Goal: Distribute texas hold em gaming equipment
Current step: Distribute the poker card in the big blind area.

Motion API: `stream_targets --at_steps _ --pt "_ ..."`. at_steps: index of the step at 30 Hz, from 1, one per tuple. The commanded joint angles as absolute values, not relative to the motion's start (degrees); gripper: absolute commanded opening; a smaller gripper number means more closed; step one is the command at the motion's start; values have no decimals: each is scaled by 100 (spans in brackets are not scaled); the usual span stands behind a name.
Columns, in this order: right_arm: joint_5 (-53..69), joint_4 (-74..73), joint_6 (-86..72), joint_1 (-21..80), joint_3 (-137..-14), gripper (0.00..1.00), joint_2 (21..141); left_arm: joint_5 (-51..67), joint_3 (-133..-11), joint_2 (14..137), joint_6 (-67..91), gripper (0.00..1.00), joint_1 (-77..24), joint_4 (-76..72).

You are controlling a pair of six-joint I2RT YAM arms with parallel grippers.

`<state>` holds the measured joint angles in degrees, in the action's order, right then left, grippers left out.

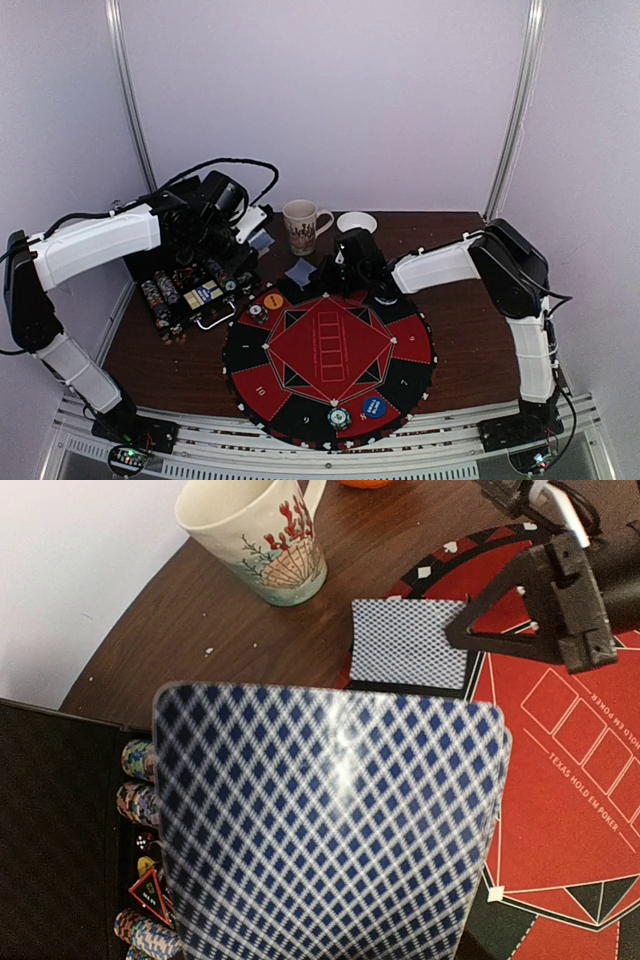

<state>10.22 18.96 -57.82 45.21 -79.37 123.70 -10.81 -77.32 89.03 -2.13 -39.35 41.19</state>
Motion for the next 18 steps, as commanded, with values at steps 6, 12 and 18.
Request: stream_targets --at_steps 6,12,18 --pt "337 2242 -6958 4771 -8800 0 13220 -1077 -7538 8667 -372 50 -3724 3871" --pt "373 2019 -6998 4799 -8827 0 13417 -1008 -7490 8648 -436 50 -3640 3828" --pt "559 1876 -7014 4834 -8858 0 13448 -977 -7488 8656 -471 51 -3636 3828"
